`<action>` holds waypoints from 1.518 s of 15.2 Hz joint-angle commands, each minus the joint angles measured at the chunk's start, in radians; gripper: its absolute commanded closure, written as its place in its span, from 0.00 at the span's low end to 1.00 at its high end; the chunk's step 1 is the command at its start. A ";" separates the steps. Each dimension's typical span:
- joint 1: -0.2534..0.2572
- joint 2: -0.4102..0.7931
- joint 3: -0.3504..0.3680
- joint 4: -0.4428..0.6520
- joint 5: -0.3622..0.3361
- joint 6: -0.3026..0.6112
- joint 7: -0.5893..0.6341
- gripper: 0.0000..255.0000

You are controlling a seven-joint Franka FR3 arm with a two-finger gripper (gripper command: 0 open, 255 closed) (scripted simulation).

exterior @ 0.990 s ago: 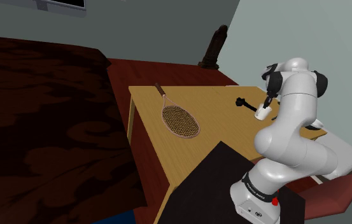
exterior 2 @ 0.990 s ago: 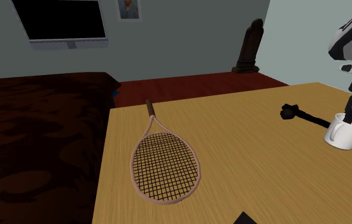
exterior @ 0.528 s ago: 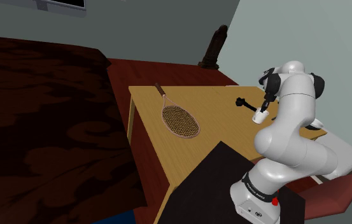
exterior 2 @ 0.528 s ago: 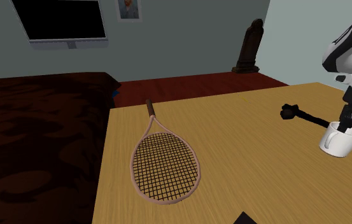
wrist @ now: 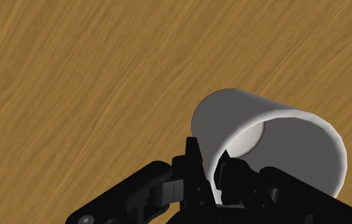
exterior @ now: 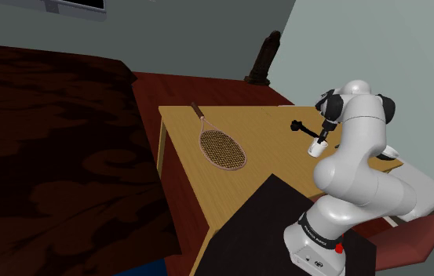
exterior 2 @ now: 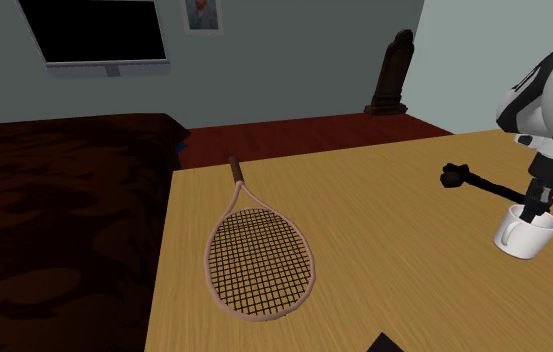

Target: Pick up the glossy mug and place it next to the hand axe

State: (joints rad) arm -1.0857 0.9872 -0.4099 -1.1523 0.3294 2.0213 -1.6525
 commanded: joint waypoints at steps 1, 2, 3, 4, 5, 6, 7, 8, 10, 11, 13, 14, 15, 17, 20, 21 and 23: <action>-0.001 0.004 0.001 0.003 0.001 0.002 0.000 1.00; -0.001 0.004 0.001 0.003 0.001 0.002 0.000 1.00; -0.001 0.004 0.001 0.003 0.001 0.002 0.000 1.00; -0.001 0.004 0.001 0.003 0.001 0.002 0.000 1.00; -0.001 0.004 0.001 0.003 0.001 0.002 0.000 1.00; -0.001 0.004 0.001 0.003 0.001 0.002 0.000 1.00; -0.001 0.004 0.001 0.003 0.001 0.002 0.000 1.00; -0.002 0.004 0.001 0.003 0.001 0.002 0.000 0.00; -0.002 0.005 0.001 0.004 0.001 0.002 0.000 0.00; -0.002 0.005 0.001 0.004 0.001 0.002 0.000 0.00; -0.002 0.005 0.001 0.004 0.001 0.002 0.000 0.00; 0.000 -0.012 -0.003 0.009 -0.004 -0.019 0.002 0.00; 0.002 -0.027 -0.007 0.017 -0.008 -0.042 0.005 0.00; 0.002 -0.051 -0.013 0.036 -0.016 -0.084 0.009 0.00; 0.003 -0.051 -0.013 0.036 -0.015 -0.084 0.009 0.00; 0.002 -0.051 -0.013 0.036 -0.015 -0.084 0.009 0.00; 0.002 -0.050 -0.013 0.036 -0.015 -0.084 0.009 0.00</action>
State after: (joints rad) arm -1.0832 0.9369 -0.4232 -1.1162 0.3140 1.9377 -1.6432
